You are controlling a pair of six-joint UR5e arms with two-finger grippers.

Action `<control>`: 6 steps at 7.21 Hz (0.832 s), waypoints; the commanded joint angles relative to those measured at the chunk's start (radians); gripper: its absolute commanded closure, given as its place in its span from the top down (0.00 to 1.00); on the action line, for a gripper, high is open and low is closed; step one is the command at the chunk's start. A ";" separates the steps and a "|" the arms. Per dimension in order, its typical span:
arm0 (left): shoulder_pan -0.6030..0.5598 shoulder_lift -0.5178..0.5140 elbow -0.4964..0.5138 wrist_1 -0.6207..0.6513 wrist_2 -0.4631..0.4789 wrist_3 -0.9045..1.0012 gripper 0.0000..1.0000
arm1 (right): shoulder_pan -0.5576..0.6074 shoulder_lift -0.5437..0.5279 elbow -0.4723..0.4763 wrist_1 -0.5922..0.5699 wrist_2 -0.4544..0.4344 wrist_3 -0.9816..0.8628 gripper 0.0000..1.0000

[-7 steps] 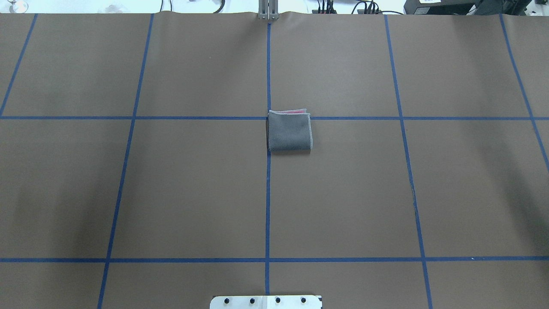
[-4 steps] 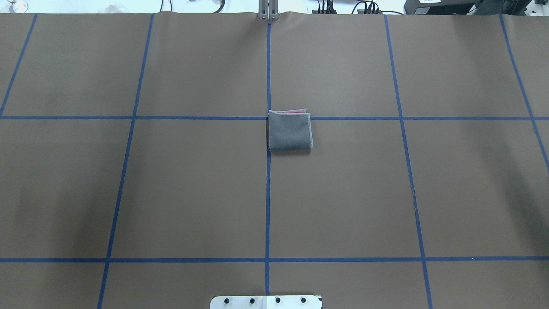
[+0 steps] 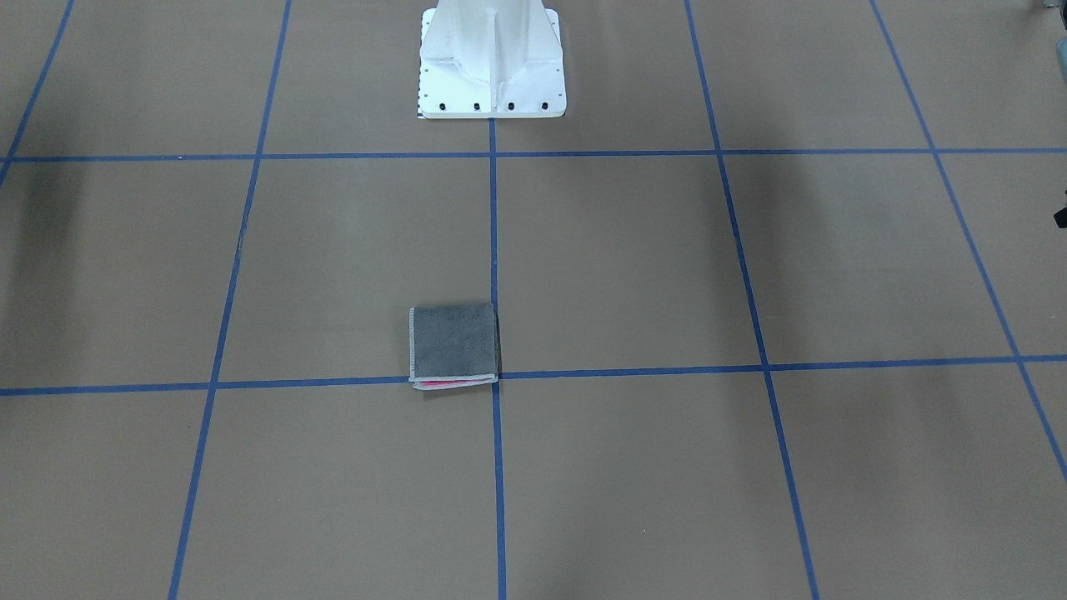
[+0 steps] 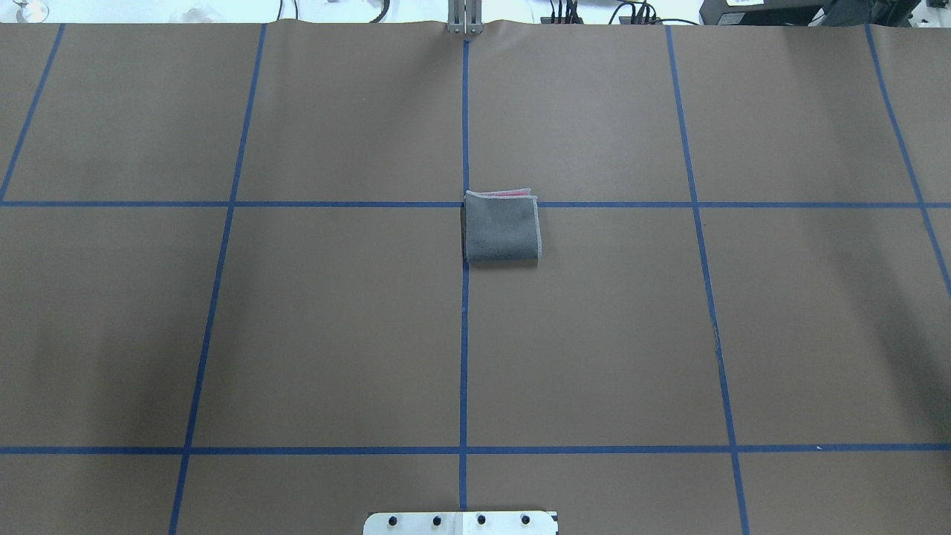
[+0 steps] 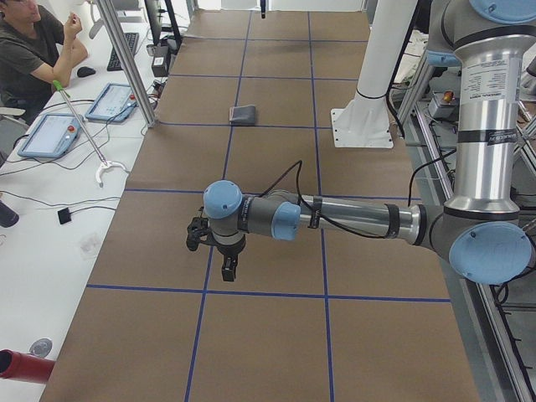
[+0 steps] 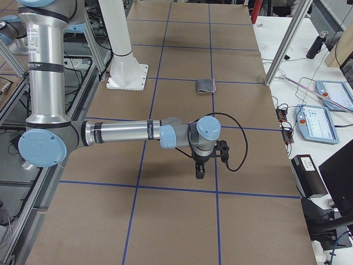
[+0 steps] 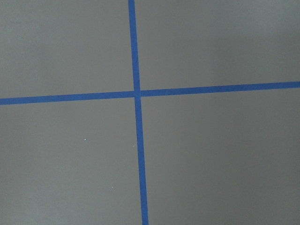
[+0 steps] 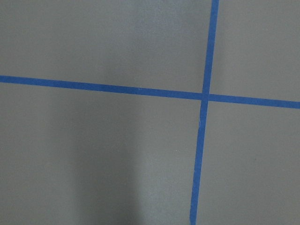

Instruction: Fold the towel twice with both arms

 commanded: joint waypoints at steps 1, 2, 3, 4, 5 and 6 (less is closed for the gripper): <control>-0.003 0.002 0.005 0.028 0.005 0.000 1.00 | 0.001 -0.015 0.004 0.000 -0.025 0.000 1.00; -0.003 0.002 -0.004 0.088 0.004 0.003 1.00 | 0.001 -0.014 0.006 0.000 -0.027 -0.009 1.00; -0.001 0.002 0.001 0.096 0.004 0.003 1.00 | 0.002 -0.015 0.006 -0.006 -0.023 -0.009 1.00; 0.002 -0.007 0.008 0.098 0.004 0.003 1.00 | 0.002 -0.023 0.007 -0.009 -0.023 -0.009 1.00; 0.003 -0.007 0.008 0.098 0.004 0.002 1.00 | 0.004 -0.031 0.012 -0.012 -0.026 -0.009 1.00; 0.002 -0.001 0.007 0.096 0.002 0.002 1.00 | -0.001 -0.043 0.021 -0.012 -0.026 -0.009 1.00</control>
